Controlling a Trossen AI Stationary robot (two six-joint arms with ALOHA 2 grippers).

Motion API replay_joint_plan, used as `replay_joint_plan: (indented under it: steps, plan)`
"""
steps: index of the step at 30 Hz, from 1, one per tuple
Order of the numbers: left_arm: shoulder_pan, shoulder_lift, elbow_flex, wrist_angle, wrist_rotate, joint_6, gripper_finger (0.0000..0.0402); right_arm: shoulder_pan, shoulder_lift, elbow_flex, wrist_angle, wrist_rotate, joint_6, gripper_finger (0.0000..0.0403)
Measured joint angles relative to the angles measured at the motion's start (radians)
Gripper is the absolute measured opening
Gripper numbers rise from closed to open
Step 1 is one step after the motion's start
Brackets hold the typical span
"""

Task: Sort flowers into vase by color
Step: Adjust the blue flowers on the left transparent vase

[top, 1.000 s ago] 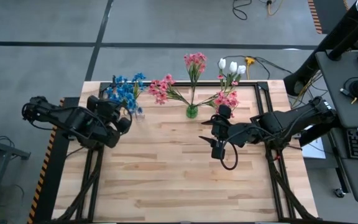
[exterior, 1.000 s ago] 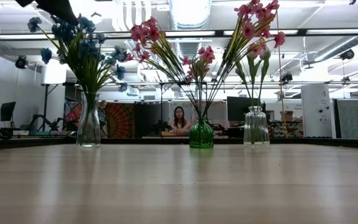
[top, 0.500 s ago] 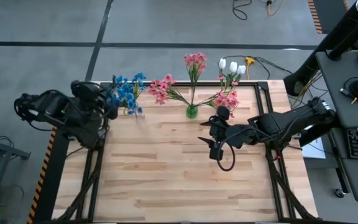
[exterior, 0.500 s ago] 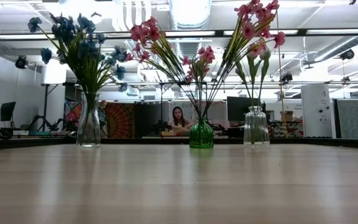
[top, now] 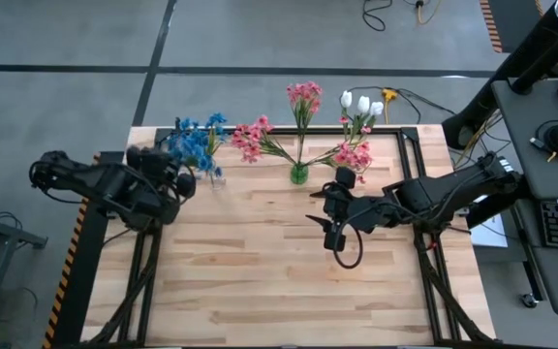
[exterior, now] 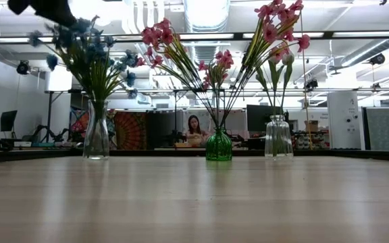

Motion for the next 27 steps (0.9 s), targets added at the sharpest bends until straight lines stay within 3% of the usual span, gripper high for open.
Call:
replay_joint_plan:
  steps: [10,21,27]
  plan:
    - [0.000,0.011,-0.057,0.103,0.001,0.034,0.0000,0.000,-0.001,0.000,0.001,0.000,0.000,0.0231]
    - [-0.002,0.056,0.248,0.097,0.008,0.364,0.0000,0.000,-0.001,0.000,0.001,0.000,0.002,0.0231]
    - [-0.001,0.033,0.330,0.015,-0.032,0.368,0.0000,0.000,0.000,0.000,0.001,0.000,-0.001,0.0231]
